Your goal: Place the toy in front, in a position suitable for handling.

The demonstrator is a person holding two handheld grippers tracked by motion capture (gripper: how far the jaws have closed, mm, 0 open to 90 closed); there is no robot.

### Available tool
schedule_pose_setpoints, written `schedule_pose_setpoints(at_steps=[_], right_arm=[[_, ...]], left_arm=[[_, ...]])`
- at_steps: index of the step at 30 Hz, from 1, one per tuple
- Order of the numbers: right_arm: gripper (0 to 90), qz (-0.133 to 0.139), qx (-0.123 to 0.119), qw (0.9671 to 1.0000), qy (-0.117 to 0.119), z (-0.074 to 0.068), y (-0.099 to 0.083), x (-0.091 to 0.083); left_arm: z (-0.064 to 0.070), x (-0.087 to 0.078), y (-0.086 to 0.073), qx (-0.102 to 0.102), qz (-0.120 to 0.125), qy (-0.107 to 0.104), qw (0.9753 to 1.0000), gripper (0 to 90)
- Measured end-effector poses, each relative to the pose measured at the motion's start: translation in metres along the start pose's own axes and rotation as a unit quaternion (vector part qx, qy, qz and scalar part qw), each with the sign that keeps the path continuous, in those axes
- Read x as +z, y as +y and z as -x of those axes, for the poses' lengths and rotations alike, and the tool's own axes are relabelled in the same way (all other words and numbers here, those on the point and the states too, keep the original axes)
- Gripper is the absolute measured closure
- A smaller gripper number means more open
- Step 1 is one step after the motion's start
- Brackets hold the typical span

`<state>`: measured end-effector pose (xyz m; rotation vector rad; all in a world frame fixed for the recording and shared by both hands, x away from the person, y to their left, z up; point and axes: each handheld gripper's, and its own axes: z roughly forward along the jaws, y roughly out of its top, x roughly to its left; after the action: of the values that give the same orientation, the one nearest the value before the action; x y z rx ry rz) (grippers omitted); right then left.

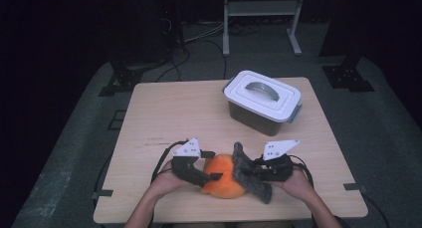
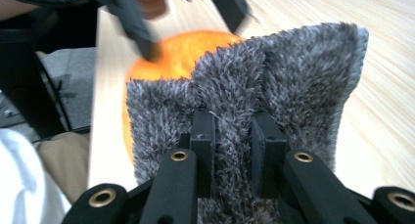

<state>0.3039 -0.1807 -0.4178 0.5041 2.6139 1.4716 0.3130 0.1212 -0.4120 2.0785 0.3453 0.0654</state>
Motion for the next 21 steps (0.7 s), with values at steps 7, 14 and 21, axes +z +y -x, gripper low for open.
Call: schedule_pose_setpoints(at_steps=[7, 14, 21], right_arm=[[73.9, -0.005, 0.015, 0.9997, -0.018, 0.009, -0.006, -0.005], [73.9, 0.041, -0.02, 0.9989, -0.015, -0.007, 0.011, -0.016], [74.2, 0.021, -0.014, 0.9992, -0.032, 0.003, 0.0, -0.011]], left_arm=[[-0.002, 0.005, -0.008, -0.01, 0.002, 0.005, 0.9999, 33.3], [0.003, 0.011, 0.002, -0.039, 0.033, 0.033, 0.9981, 36.5], [-0.002, 0.007, 0.001, -0.043, 0.041, 0.022, 0.998, 18.8]])
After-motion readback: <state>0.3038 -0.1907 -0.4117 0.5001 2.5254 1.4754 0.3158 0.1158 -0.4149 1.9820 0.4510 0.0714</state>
